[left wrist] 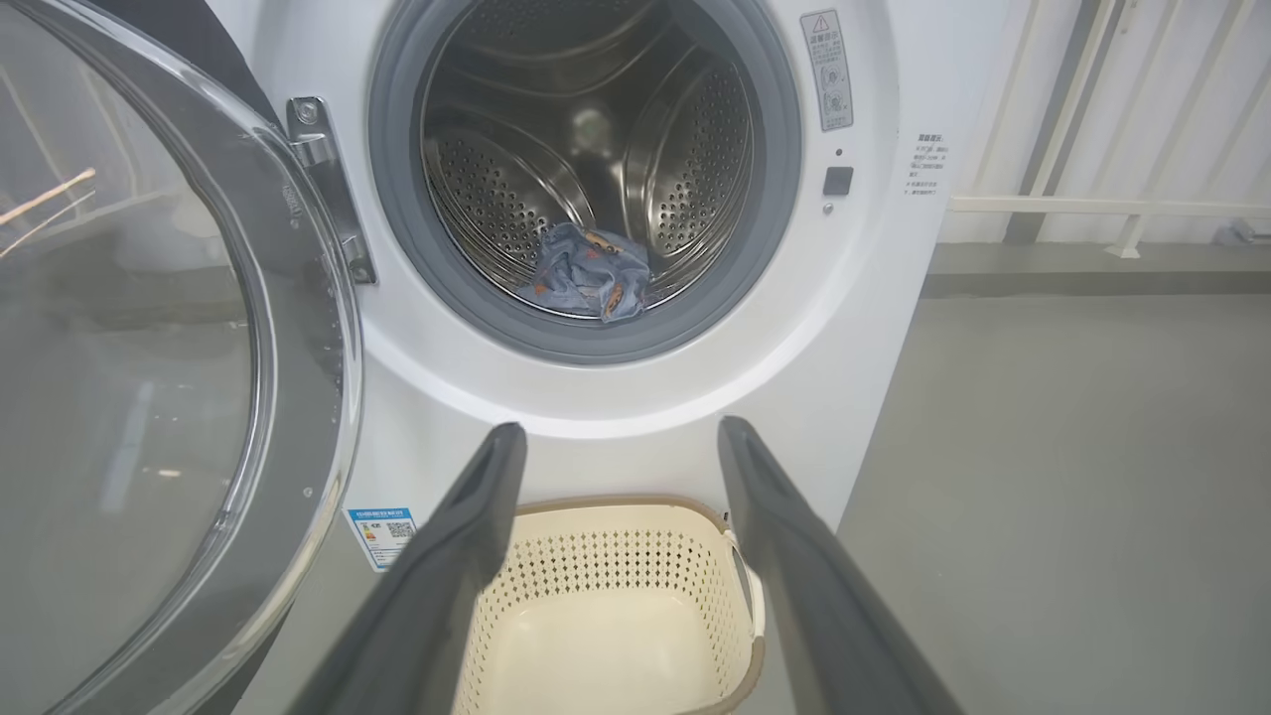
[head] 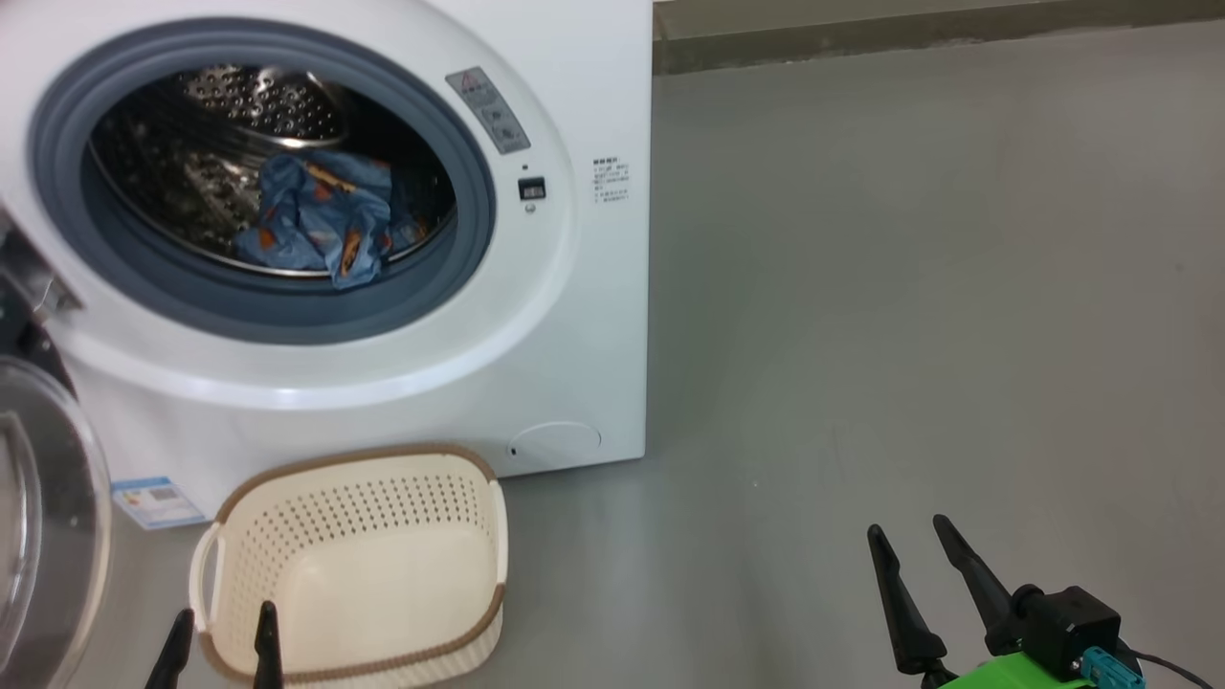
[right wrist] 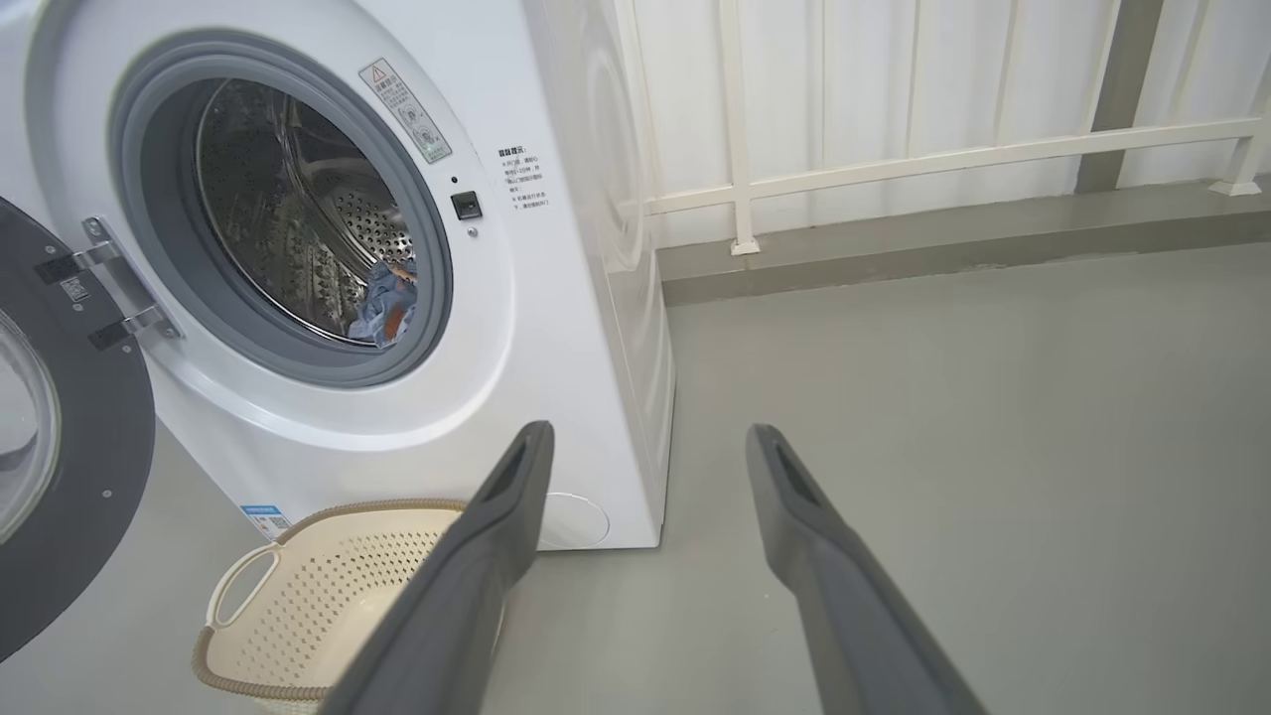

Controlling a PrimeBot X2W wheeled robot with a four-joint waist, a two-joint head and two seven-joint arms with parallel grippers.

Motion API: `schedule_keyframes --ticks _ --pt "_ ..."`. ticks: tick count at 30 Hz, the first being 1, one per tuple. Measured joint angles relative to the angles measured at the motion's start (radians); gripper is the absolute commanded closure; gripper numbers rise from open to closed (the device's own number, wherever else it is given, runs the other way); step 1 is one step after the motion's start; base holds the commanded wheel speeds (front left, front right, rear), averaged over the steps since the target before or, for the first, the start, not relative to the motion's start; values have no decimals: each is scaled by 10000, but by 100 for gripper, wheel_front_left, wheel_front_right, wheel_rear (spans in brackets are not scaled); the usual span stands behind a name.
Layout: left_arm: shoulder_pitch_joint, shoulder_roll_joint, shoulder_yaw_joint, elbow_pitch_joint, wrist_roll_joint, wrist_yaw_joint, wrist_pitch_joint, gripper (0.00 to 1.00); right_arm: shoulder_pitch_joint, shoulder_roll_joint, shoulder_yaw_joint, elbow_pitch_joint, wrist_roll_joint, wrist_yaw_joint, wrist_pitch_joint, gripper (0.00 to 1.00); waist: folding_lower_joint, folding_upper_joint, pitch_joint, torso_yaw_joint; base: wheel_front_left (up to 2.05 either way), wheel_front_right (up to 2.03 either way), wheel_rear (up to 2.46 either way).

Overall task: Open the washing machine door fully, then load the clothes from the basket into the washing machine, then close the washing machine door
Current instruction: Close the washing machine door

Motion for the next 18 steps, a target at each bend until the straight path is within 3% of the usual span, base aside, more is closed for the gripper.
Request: schedule_keyframes --ticks 8,18 --pt "-1 -2 6 -2 -6 65 0 0 17 0 -33 0 17 0 0 0 0 0 9 149 -100 100 0" --pt "-49 -2 -84 -44 -19 25 0 0 17 0 -33 -6 17 0 0 0 0 1 -29 232 -7 7 0"
